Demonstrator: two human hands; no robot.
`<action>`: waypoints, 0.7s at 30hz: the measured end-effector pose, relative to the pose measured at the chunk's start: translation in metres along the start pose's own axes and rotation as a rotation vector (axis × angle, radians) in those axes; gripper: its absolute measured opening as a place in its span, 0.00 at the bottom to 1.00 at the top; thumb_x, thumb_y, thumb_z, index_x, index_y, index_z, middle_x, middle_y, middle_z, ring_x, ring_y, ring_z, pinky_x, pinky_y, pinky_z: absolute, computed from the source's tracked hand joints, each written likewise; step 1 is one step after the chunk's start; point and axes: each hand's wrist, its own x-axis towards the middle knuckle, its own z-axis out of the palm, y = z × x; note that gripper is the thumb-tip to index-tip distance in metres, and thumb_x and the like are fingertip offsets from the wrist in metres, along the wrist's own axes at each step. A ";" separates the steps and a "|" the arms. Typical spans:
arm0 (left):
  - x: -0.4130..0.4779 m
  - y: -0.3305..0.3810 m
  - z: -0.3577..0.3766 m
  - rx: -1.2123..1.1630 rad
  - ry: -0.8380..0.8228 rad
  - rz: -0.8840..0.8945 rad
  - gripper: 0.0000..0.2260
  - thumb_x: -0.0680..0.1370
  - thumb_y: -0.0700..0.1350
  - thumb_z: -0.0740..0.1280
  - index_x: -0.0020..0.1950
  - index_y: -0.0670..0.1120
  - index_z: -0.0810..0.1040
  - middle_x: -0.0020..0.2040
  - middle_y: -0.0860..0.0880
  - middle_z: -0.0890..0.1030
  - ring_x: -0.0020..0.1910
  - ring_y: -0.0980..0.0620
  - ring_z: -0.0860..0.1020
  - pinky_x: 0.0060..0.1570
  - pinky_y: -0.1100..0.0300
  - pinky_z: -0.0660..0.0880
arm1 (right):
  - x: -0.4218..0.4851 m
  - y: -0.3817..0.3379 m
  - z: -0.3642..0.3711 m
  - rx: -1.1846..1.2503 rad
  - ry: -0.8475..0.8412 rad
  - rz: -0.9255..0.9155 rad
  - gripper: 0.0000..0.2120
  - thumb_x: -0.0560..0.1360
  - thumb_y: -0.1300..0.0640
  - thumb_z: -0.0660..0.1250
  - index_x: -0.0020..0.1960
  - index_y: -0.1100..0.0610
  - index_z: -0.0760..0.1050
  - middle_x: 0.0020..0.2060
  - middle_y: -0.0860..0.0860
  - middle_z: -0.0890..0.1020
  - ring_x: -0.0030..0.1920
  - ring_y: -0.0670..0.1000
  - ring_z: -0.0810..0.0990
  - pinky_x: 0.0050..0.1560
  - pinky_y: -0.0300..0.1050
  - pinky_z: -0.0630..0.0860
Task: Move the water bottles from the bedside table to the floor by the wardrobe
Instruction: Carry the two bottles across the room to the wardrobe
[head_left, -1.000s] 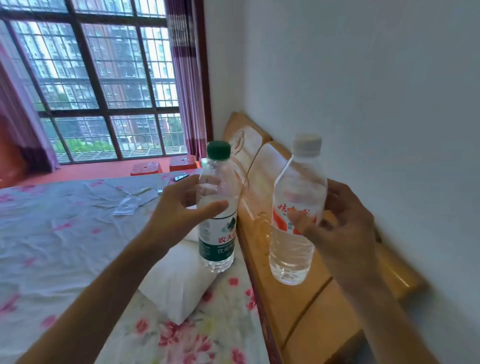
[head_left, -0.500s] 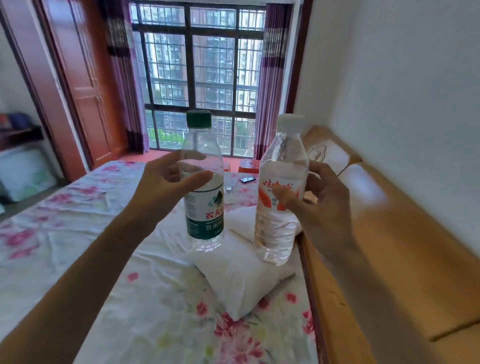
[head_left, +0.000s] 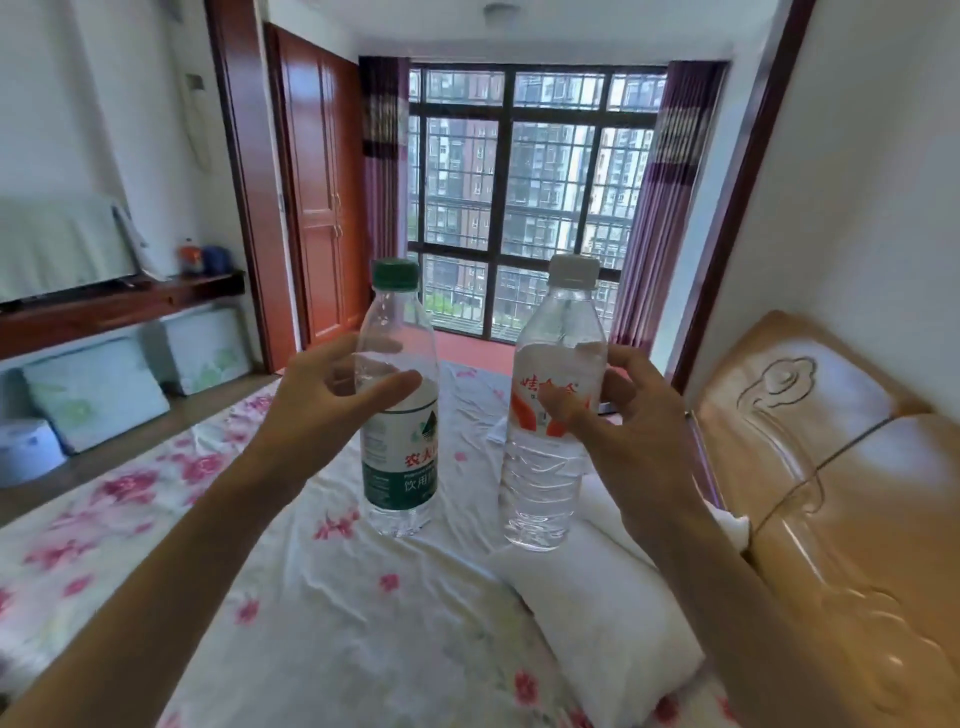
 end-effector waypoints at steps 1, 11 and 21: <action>0.003 -0.002 -0.013 0.003 0.015 -0.003 0.17 0.64 0.54 0.72 0.52 0.56 0.81 0.43 0.57 0.85 0.44 0.61 0.83 0.46 0.59 0.75 | 0.004 0.002 0.015 0.013 -0.014 0.000 0.23 0.68 0.61 0.78 0.61 0.56 0.75 0.48 0.47 0.84 0.46 0.43 0.84 0.39 0.31 0.78; 0.013 -0.019 -0.118 0.090 0.203 -0.025 0.15 0.64 0.55 0.73 0.50 0.57 0.80 0.42 0.61 0.85 0.44 0.63 0.83 0.47 0.58 0.77 | 0.034 0.008 0.148 0.204 -0.185 -0.013 0.29 0.61 0.49 0.77 0.60 0.56 0.76 0.47 0.53 0.86 0.48 0.49 0.85 0.41 0.36 0.81; 0.014 -0.035 -0.186 0.232 0.474 -0.081 0.22 0.63 0.55 0.72 0.55 0.52 0.78 0.41 0.60 0.85 0.42 0.62 0.83 0.41 0.65 0.76 | 0.071 0.029 0.255 0.367 -0.451 -0.110 0.23 0.62 0.49 0.77 0.55 0.52 0.76 0.45 0.45 0.86 0.47 0.45 0.85 0.41 0.40 0.82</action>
